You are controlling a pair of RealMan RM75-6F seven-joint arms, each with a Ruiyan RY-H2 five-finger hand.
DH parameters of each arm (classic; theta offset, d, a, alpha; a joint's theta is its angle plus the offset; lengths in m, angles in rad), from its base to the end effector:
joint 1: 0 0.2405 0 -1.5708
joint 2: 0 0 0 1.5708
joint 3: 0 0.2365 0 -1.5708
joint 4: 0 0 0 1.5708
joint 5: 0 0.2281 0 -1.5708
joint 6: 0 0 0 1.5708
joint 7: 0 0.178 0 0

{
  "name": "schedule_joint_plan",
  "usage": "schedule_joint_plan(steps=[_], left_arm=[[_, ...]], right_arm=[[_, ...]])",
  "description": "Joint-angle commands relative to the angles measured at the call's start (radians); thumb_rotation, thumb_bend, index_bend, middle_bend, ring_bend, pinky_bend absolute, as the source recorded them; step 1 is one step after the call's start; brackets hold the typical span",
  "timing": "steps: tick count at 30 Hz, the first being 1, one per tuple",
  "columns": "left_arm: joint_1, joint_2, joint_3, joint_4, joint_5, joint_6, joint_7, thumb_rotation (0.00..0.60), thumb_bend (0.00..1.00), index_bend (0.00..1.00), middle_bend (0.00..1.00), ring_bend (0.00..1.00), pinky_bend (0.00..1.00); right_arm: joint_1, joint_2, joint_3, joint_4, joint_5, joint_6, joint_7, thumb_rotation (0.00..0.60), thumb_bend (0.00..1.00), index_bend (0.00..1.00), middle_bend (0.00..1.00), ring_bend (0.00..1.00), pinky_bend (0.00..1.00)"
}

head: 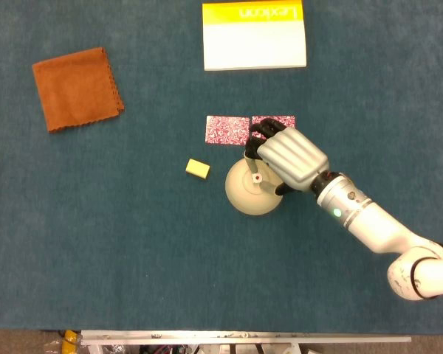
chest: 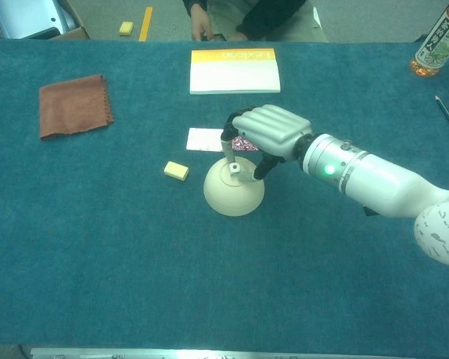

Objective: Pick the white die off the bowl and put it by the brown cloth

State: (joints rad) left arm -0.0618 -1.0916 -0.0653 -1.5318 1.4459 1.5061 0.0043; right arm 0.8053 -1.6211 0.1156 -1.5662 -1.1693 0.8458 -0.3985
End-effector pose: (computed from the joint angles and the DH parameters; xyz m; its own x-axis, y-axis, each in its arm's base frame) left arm -0.3298 0.2122 0.1630 0.4910 -0.0309 0.8706 0.8698 0.0733 -0.4879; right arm -0.0727 -0.3091 -0.1031 0.5116 -0.3768 0.7722 -0.7783 -0.5840 0.2306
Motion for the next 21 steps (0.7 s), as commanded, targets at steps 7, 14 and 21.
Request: schedule_joint_plan(steps=[7, 14, 21], left_arm=[[0.003, 0.001, 0.003, -0.007, -0.002, -0.002, 0.007, 0.6, 0.46, 0.27, 0.31, 0.19, 0.23], [0.002, 0.002, 0.003, -0.018, 0.004, 0.001, 0.017, 0.6, 0.46, 0.27, 0.31, 0.19, 0.23], [0.009, 0.006, 0.002, -0.021, 0.003, 0.012, 0.016, 0.6, 0.45, 0.27, 0.31, 0.19, 0.23]], right_arm=[[-0.034, 0.096, 0.003, -0.077, -0.034, 0.056, 0.043, 0.6, 0.27, 0.56, 0.39, 0.15, 0.14], [-0.066, 0.091, 0.021, -0.072, -0.131, 0.165, 0.113, 0.6, 0.27, 0.56, 0.39, 0.15, 0.14], [-0.104, 0.027, 0.037, 0.001, -0.261, 0.325, 0.193, 0.6, 0.27, 0.46, 0.37, 0.14, 0.1]])
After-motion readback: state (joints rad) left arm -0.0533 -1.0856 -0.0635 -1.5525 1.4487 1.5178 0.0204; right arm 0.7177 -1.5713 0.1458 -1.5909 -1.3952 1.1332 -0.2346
